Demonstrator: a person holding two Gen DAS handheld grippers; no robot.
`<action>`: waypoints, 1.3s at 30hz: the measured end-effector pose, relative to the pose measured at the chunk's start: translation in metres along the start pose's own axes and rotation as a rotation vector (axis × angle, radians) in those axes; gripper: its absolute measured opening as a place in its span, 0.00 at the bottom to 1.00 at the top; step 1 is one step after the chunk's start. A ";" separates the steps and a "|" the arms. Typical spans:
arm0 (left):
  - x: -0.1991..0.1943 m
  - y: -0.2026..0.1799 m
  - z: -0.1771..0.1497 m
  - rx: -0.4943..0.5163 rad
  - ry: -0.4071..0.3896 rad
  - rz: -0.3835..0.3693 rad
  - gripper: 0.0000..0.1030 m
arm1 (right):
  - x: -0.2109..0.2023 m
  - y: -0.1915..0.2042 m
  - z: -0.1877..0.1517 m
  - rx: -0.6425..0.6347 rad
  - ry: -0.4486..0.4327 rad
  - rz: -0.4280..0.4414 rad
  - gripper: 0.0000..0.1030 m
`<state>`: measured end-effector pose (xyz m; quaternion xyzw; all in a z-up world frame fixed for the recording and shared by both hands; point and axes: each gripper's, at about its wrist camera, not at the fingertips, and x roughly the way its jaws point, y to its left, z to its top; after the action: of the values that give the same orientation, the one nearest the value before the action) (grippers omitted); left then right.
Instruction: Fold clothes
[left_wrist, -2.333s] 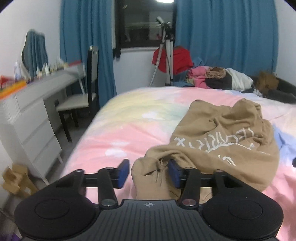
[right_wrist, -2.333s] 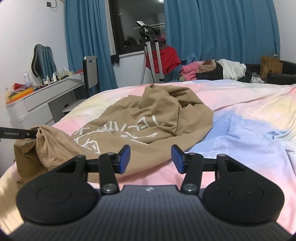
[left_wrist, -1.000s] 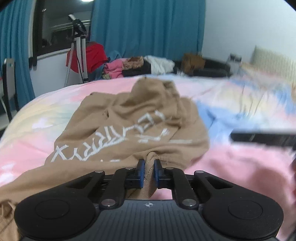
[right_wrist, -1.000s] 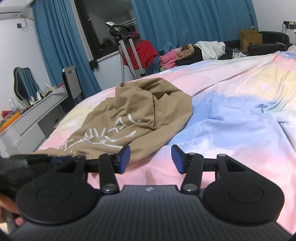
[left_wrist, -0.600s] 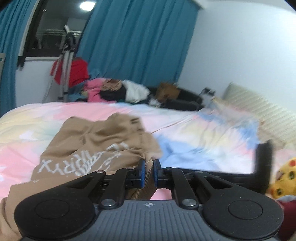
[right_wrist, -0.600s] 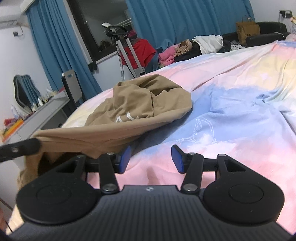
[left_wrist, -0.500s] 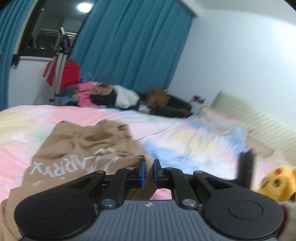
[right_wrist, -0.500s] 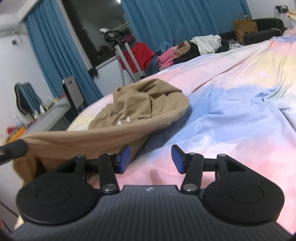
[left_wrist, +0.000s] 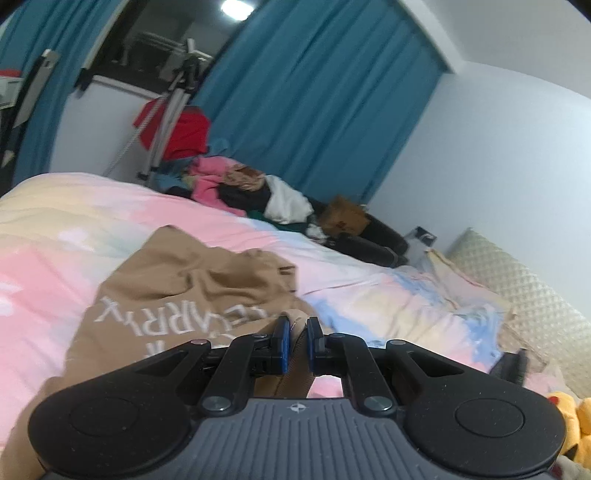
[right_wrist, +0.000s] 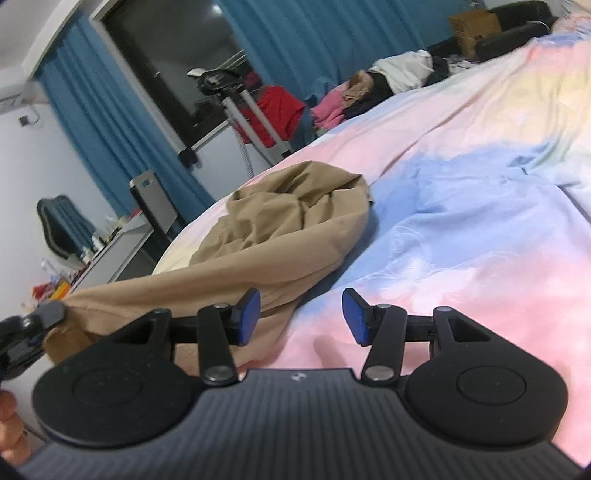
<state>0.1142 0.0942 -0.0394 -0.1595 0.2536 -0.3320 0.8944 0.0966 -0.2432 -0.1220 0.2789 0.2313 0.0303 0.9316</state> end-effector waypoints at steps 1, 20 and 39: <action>0.000 0.002 0.001 -0.004 0.000 0.008 0.10 | 0.000 0.002 -0.001 -0.014 0.003 0.003 0.51; 0.023 0.033 -0.007 0.005 0.077 0.243 0.13 | 0.007 0.011 -0.010 -0.053 0.060 0.041 0.51; -0.023 0.002 -0.007 0.057 0.158 0.453 0.59 | 0.004 0.021 -0.016 -0.105 0.083 0.073 0.51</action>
<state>0.0963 0.1106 -0.0375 -0.0467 0.3428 -0.1412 0.9276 0.0948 -0.2164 -0.1239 0.2363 0.2575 0.0877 0.9328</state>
